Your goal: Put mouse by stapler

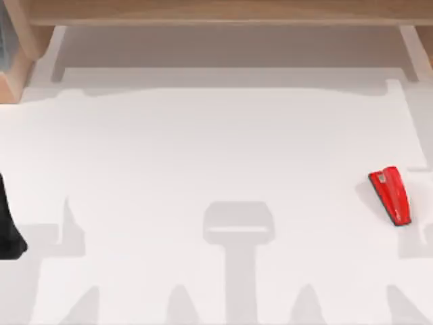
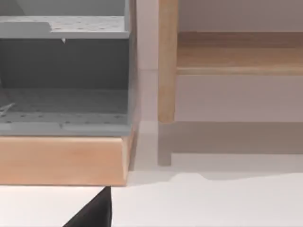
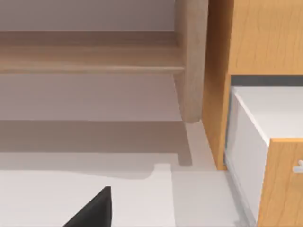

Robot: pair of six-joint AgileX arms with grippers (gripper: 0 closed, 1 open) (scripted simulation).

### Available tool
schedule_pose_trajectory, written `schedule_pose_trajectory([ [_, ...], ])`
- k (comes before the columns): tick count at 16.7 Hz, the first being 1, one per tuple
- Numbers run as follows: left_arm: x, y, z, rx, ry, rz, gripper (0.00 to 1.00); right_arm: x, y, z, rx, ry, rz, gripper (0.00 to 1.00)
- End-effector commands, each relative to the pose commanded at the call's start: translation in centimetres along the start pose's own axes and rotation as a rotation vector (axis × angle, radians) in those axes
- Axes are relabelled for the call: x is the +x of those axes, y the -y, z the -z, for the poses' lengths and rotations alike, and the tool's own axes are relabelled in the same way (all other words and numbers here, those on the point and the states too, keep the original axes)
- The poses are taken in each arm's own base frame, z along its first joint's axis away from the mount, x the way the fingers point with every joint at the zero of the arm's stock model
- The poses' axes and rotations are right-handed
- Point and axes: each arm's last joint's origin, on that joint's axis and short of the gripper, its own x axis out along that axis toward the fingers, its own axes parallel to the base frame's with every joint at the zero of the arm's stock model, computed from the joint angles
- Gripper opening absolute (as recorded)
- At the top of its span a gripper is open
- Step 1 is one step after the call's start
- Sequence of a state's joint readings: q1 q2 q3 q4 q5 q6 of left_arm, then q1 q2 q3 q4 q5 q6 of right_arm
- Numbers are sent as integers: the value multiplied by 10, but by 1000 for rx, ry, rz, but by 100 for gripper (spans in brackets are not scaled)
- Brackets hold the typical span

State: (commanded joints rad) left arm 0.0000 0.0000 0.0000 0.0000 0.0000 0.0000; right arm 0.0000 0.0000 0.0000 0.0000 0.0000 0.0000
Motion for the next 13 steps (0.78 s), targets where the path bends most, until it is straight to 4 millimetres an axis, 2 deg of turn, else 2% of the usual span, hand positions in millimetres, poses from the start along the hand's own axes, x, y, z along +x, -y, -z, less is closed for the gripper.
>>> schedule_pose_trajectory([
  [4,0,0,0,0,0,0,100,0,0,-6,-2,-21,4,100],
  [7,0,0,0,0,0,0,100,0,2,-29,-11,-100,24,100],
  [10,0,0,0,0,0,0,100,5,5,-73,-27,-215,57,100],
  [13,0,0,0,0,0,0,100,19,10,-136,-47,-326,91,100],
])
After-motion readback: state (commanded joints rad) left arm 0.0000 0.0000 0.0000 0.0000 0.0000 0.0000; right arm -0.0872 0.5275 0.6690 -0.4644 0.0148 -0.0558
